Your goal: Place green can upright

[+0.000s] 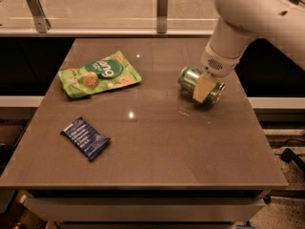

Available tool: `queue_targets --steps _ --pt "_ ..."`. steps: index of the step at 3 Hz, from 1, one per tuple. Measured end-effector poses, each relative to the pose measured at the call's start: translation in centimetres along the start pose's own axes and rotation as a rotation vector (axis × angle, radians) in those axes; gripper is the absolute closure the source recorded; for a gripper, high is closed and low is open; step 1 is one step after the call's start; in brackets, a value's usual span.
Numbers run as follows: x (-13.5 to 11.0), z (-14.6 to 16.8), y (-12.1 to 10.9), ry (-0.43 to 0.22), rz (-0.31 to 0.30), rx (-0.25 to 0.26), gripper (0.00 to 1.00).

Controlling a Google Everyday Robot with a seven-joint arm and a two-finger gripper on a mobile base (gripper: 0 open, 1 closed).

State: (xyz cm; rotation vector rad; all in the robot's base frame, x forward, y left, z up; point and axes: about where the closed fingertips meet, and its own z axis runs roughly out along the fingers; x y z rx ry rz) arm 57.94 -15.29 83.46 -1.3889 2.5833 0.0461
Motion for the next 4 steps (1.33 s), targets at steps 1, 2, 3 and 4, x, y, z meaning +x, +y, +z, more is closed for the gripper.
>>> queue_targets --steps 1,2,3,4 --pt "0.7 -2.1 -0.2 -0.123 0.014 -0.013 1.0" --pt "1.0 -4.0 -0.2 -0.23 0.009 -0.023 1.0" --pt "0.3 -5.8 -0.3 -0.346 -0.026 -0.038 1.0" --pt "-1.1 -6.9 -0.2 -0.48 -0.076 -0.064 1.0"
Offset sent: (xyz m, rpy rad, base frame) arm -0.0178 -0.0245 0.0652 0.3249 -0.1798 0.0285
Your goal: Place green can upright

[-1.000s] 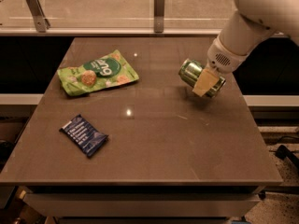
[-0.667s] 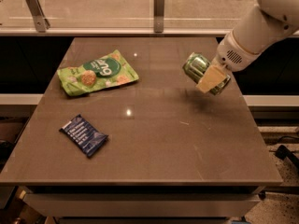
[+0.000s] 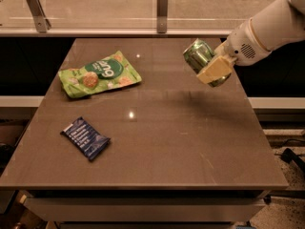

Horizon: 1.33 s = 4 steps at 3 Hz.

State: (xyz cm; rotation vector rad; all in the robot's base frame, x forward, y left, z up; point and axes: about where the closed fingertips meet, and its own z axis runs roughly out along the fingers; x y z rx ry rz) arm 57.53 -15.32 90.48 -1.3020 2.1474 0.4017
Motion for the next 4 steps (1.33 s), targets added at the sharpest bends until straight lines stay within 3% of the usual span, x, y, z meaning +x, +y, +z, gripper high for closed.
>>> queue_targets --steps 2,4 --pt "-2.0 1.2 -0.2 -0.243 -0.03 -0.088 1.0" --pt "-0.9 4.7 -2.0 -0.402 0.029 -0.167 1.0"
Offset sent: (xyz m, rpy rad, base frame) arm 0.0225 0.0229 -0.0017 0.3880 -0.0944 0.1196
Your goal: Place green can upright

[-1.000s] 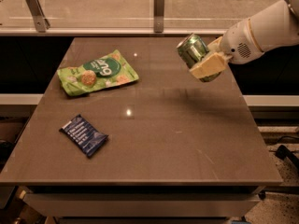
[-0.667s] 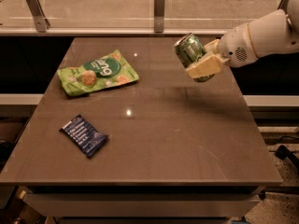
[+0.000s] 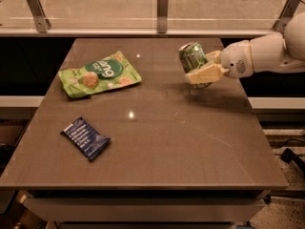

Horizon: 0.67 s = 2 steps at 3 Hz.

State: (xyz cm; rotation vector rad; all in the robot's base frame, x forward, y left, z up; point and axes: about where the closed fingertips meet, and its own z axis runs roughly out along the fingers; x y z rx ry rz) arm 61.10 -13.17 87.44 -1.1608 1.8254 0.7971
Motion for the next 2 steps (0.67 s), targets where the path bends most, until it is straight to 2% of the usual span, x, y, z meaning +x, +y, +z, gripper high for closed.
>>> queue_targets --steps 2 --pt "1.94 0.52 -1.84 -0.127 0.047 -0.018 1.0"
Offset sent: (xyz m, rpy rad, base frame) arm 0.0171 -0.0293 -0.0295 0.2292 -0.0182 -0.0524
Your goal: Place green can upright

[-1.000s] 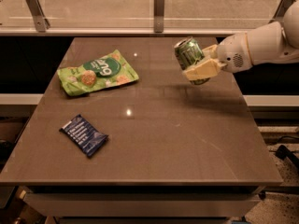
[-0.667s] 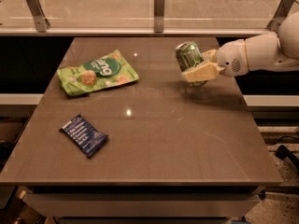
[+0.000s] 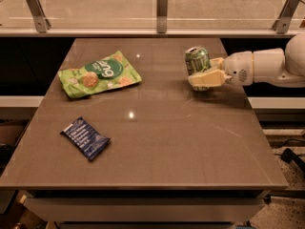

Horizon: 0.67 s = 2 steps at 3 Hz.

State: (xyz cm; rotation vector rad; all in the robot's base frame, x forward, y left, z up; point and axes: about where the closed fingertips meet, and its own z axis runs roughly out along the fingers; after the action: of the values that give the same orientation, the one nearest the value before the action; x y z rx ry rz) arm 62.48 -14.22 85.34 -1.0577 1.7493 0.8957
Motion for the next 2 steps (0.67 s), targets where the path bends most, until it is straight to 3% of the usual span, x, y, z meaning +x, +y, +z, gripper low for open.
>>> queue_targets --steps 2 --pt "1.15 -0.32 -0.26 -0.122 0.014 -0.006 1.0"
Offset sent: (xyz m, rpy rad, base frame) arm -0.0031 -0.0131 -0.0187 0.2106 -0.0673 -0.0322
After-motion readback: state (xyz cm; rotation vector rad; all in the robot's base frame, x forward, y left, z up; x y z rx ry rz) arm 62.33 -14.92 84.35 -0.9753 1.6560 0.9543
